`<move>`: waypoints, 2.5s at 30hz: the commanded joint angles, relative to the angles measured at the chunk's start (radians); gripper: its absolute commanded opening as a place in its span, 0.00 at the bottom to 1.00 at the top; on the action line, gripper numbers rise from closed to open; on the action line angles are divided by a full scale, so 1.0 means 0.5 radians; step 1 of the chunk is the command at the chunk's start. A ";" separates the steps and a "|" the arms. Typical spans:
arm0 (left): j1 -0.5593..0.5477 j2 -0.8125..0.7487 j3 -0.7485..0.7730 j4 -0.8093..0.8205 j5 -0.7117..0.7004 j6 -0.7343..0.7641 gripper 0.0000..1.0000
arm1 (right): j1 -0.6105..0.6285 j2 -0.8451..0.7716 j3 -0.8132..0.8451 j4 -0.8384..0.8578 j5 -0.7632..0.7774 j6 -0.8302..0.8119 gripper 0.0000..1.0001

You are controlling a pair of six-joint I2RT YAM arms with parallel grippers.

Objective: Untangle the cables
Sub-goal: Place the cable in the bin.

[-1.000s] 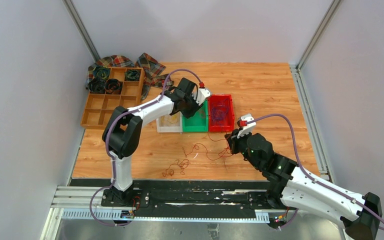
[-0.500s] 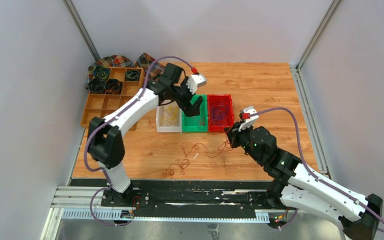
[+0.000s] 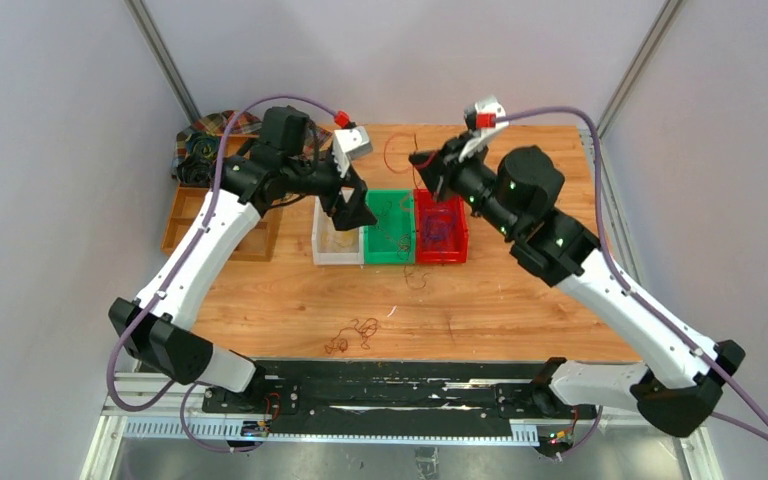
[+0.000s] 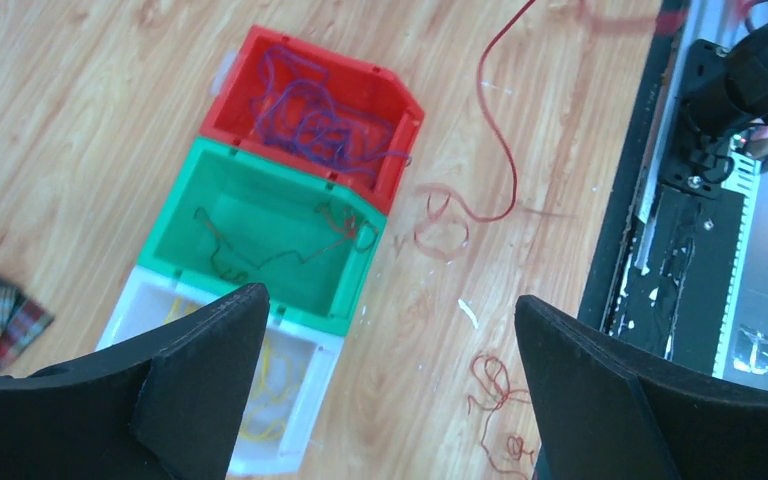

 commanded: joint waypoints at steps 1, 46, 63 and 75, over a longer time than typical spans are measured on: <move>0.192 -0.132 -0.046 -0.125 0.050 -0.035 0.98 | -0.036 0.240 0.481 -0.077 -0.166 -0.185 0.01; 0.322 -0.840 -0.559 -0.384 -0.418 0.449 0.98 | -0.325 1.001 1.128 0.149 -0.221 -0.264 0.01; 0.323 -0.827 -0.533 -0.388 -0.439 0.426 0.98 | -0.387 0.955 1.121 0.153 -0.269 -0.235 0.01; 0.322 -0.843 -0.541 -0.385 -0.460 0.452 0.98 | -0.383 0.973 0.787 0.242 -0.339 -0.137 0.01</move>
